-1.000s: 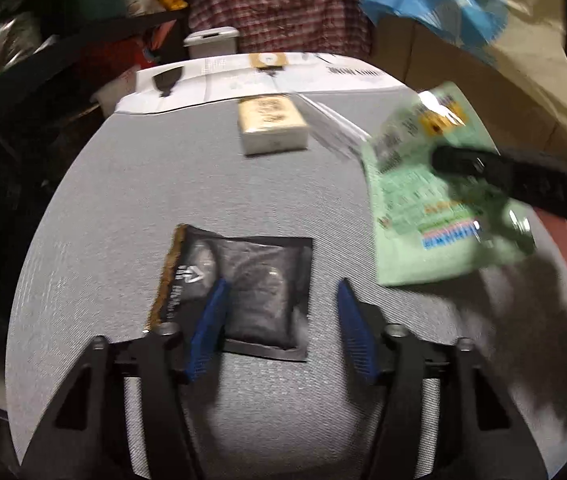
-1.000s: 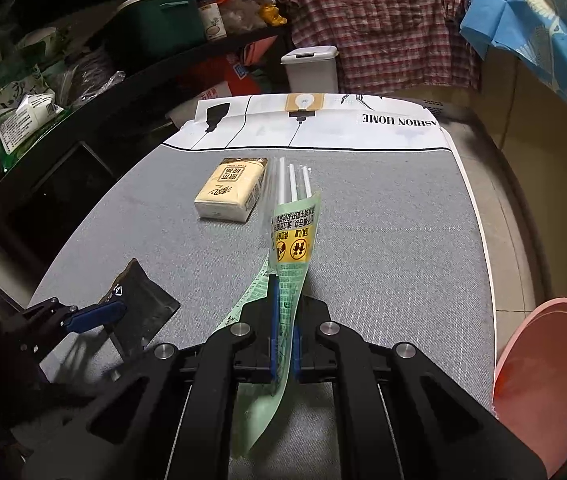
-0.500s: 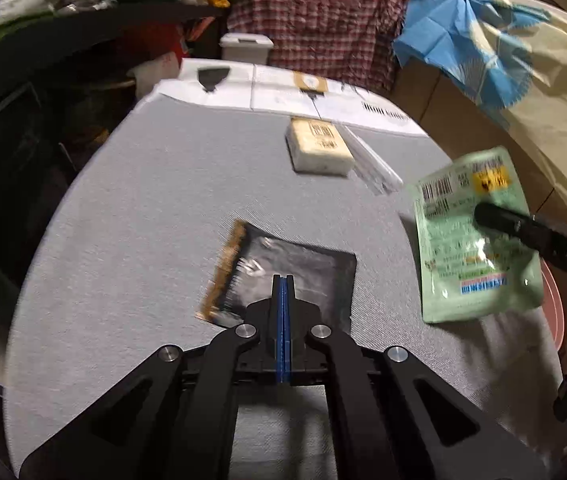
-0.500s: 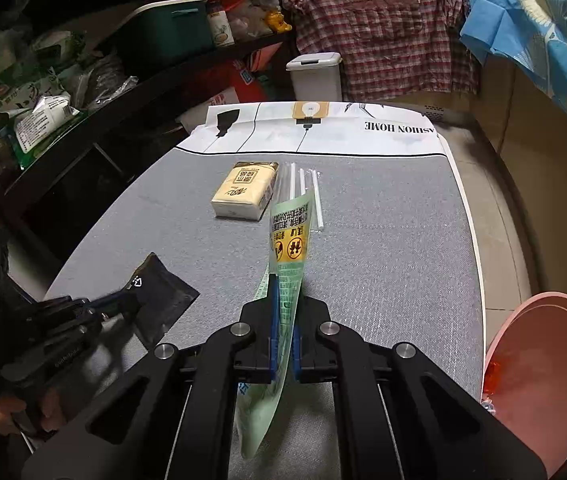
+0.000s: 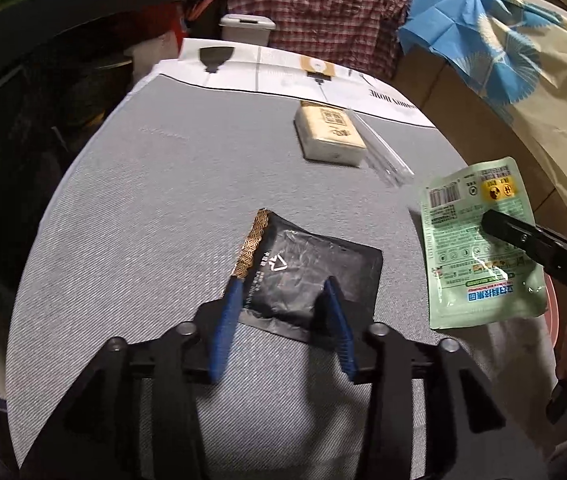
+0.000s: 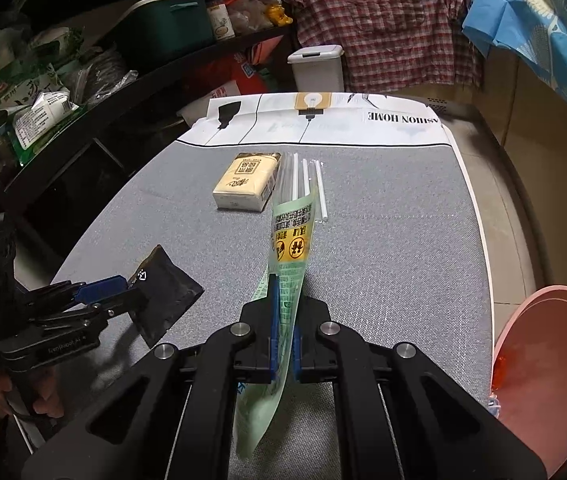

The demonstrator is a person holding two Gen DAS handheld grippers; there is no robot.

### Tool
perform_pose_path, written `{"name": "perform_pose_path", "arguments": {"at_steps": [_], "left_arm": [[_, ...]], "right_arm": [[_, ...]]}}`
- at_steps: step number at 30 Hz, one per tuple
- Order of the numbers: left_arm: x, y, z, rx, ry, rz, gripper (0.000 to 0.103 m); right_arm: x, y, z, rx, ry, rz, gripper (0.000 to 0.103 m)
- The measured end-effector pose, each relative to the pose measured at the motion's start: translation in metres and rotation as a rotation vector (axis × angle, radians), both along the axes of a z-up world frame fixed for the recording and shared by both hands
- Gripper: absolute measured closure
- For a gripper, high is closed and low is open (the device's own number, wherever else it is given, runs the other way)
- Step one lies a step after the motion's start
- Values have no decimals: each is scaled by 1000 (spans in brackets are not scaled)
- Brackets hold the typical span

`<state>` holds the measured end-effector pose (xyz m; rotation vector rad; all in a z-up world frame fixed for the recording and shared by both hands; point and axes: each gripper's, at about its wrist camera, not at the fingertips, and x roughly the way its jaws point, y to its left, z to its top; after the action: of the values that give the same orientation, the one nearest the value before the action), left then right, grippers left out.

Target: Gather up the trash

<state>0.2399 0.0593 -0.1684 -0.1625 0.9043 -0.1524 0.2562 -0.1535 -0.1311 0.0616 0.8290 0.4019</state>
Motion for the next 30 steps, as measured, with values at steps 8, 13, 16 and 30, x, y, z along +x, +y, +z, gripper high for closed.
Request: {"name": "perform_pose_path", "arguments": {"at_steps": [8, 13, 16, 30], "left_arm": [[5, -18, -1, 8, -11, -86, 50], [1, -36, -2, 41, -25, -149, 41], [-3, -39, -2, 16, -25, -189, 41], [-22, -80, -5, 144, -33, -393, 25]], "right_arm": [[6, 4, -10, 15, 24, 22, 97], [10, 9, -10, 51, 33, 31, 97], [11, 11, -11, 55, 34, 35, 97], [11, 13, -12, 66, 50, 46, 97]]}}
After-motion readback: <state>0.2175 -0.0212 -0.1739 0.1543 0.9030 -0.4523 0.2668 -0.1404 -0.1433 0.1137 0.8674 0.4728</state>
